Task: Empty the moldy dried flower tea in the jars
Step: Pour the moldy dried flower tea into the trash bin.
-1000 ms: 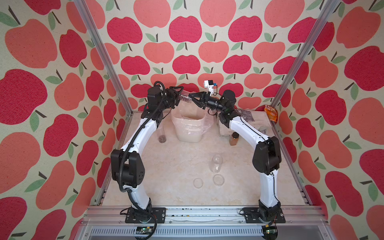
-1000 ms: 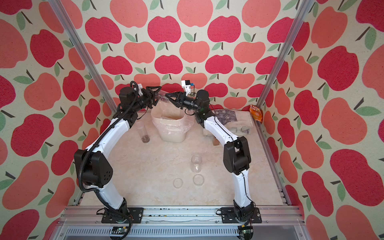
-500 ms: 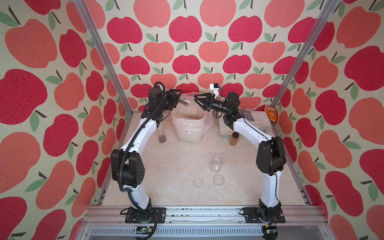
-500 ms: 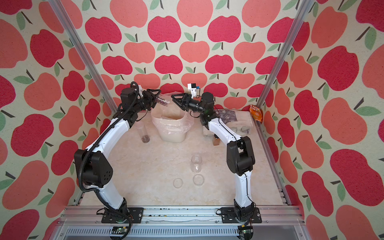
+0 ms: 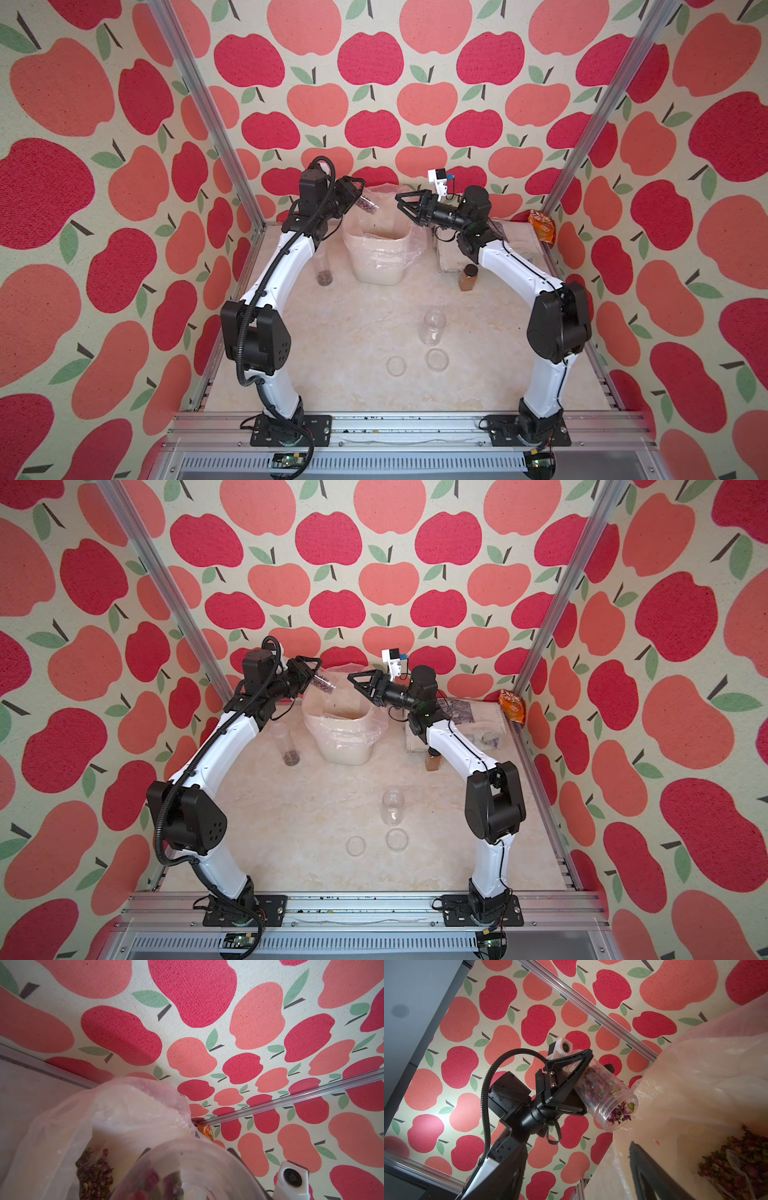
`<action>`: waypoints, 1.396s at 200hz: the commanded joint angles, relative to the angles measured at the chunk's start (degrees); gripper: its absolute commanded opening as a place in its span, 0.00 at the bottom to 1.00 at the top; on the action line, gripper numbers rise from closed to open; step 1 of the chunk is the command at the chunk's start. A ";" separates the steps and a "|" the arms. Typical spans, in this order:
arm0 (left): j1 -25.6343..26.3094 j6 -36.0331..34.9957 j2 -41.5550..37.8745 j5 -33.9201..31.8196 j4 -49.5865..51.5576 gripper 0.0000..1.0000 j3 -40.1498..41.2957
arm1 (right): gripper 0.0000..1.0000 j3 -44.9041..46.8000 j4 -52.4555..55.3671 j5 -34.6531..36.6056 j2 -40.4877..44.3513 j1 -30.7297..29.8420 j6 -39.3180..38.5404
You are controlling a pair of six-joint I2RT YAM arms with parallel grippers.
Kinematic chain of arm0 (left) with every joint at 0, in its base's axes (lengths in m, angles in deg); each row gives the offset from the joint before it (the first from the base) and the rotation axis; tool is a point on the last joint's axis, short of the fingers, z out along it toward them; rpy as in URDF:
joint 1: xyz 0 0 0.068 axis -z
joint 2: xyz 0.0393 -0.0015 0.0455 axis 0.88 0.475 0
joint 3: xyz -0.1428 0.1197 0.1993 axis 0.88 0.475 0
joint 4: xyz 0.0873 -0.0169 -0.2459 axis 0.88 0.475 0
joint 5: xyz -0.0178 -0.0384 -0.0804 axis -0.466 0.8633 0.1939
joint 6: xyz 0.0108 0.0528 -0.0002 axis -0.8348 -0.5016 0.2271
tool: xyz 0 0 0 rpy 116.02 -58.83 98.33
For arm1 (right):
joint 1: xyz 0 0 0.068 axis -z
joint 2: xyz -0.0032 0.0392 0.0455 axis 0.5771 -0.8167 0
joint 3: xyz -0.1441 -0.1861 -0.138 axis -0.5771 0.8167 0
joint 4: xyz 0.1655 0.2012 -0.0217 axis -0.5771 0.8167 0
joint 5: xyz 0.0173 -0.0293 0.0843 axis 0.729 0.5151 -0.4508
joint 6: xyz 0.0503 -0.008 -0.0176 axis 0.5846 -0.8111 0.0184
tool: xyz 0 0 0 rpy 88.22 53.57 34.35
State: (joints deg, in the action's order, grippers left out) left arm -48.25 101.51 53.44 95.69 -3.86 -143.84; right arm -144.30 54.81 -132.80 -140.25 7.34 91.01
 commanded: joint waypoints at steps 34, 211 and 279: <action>3.15 -14.06 2.65 -8.60 8.06 0.03 -6.50 | 0.89 1.62 14.31 2.20 5.11 0.87 -14.42; 8.55 -34.13 9.25 -19.34 22.46 0.00 -22.87 | 0.91 6.06 24.89 6.46 10.11 1.97 -25.85; 14.16 -48.89 11.50 -28.50 24.20 0.00 -27.74 | 0.92 7.02 25.60 6.73 11.12 2.37 -27.12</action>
State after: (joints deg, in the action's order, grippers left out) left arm -37.67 63.20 64.67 74.44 21.21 -170.29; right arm -138.16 79.77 -126.75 -131.75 9.27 65.81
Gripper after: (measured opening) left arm 0.554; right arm 0.923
